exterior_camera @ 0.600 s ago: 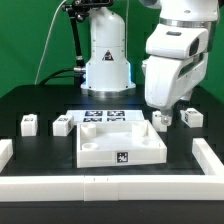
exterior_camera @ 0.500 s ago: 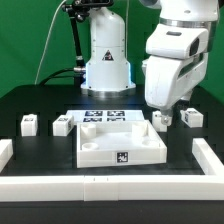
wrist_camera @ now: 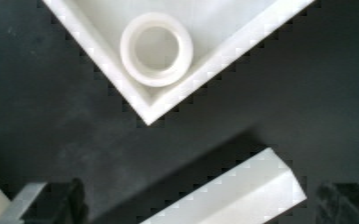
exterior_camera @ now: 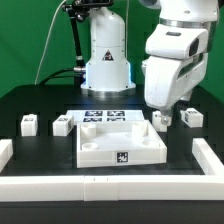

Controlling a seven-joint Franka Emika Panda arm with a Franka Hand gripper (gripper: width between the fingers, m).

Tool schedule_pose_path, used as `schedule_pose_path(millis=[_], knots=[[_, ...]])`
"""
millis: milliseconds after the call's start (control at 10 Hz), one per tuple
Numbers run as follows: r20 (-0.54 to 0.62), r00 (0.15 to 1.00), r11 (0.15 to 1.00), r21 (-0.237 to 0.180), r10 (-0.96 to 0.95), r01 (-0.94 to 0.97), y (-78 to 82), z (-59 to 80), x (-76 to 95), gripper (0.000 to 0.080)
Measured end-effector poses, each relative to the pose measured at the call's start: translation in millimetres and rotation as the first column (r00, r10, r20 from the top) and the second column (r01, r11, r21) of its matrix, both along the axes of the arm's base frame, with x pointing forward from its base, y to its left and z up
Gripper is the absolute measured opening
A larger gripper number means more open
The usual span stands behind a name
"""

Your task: Assemble one leg

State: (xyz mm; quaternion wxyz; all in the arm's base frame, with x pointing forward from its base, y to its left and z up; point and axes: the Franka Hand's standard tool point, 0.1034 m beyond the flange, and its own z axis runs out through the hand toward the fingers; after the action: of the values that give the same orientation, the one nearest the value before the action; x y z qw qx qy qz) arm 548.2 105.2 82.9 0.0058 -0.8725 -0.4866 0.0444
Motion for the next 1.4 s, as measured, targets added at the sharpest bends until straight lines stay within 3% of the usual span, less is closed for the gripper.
schedule_pose_path(millis=[100,200,400,1000,1100,1200,1400], knots=[[0.035,0.997,0.998,0.015,0.067,-0.068,-1.3,-3.9,-6.6,0.0650],[0.057,0.989,0.990,0.022,0.137,-0.138,-8.0,-7.4,-24.9,0.0650],[0.065,0.966,0.968,0.025,0.249,-0.251,-28.1,-9.3,-45.5,0.0650],[0.052,0.967,0.968,0.027,0.247,-0.249,-33.0,-11.9,-49.0,0.0650],[0.096,0.934,0.938,0.019,0.343,-0.347,-36.7,-17.2,-54.6,0.0650],[0.092,0.903,0.906,0.014,0.420,-0.423,-45.0,-24.0,-71.5,0.0650],[0.069,0.819,0.821,-0.001,0.569,-0.571,-55.9,-28.4,-84.1,0.0650]])
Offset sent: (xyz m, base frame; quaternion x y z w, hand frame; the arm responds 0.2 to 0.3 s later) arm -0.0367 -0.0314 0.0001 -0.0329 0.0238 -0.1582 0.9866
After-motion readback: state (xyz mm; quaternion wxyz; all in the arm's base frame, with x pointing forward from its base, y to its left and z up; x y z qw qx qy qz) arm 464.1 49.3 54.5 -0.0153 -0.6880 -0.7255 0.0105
